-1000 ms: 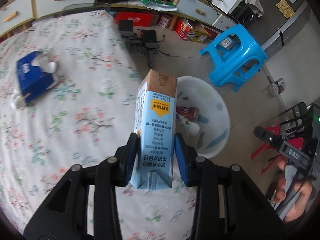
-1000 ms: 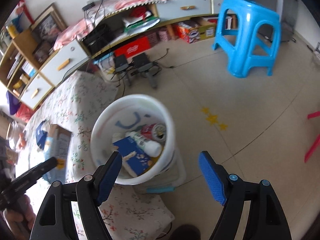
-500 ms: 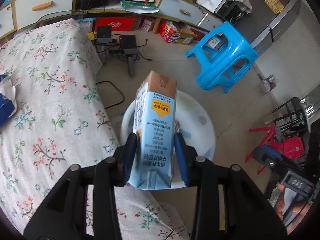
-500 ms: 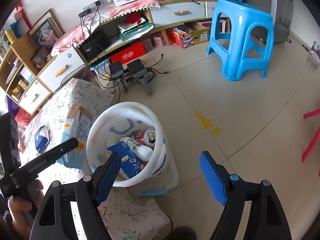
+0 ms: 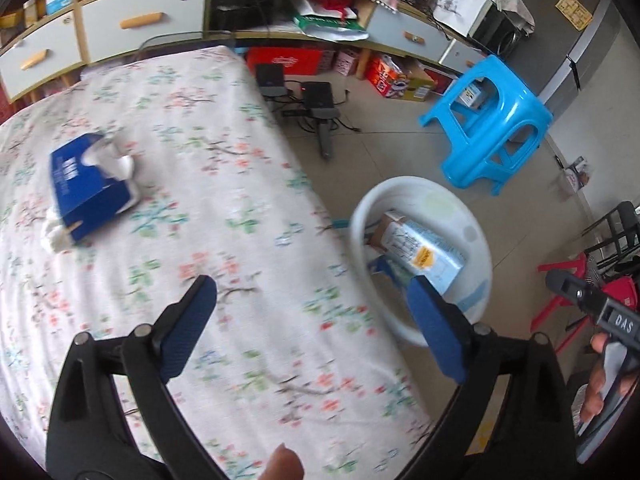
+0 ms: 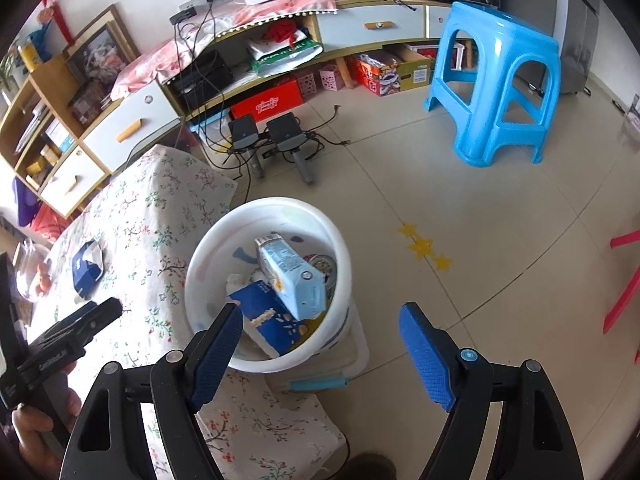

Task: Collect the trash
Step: 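Move both grippers back toward the blue tissue box on the table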

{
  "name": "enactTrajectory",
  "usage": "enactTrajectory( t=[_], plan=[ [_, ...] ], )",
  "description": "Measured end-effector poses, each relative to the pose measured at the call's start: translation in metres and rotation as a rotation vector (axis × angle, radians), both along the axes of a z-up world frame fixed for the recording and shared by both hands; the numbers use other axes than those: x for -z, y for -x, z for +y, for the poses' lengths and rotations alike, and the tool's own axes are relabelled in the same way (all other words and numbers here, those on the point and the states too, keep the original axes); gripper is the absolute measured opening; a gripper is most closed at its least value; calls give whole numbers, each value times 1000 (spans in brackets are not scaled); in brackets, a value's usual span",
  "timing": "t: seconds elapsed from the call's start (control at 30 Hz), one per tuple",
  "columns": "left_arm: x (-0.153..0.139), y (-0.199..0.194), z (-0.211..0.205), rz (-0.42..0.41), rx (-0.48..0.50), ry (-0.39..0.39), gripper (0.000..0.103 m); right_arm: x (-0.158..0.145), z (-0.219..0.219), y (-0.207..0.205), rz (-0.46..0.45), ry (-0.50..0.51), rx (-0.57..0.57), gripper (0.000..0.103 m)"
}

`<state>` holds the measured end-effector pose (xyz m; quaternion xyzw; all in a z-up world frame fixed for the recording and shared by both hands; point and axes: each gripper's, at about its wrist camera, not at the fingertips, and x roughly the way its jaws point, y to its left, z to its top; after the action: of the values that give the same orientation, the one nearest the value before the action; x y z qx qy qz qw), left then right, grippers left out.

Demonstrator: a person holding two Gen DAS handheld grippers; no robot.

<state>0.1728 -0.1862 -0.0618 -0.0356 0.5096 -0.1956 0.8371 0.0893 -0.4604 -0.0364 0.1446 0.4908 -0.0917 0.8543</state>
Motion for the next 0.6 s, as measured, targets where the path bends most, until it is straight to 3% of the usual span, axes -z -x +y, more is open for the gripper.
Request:
enactTrajectory(
  t=[0.3, 0.6],
  plan=[
    [-4, 15, 64, -15, -17, -73, 102, 0, 38, -18, 10, 4, -58, 82],
    [-11, 15, 150, -37, -143, -104, 102, 14, 97, -46, 60, 49, -139, 82]
  ],
)
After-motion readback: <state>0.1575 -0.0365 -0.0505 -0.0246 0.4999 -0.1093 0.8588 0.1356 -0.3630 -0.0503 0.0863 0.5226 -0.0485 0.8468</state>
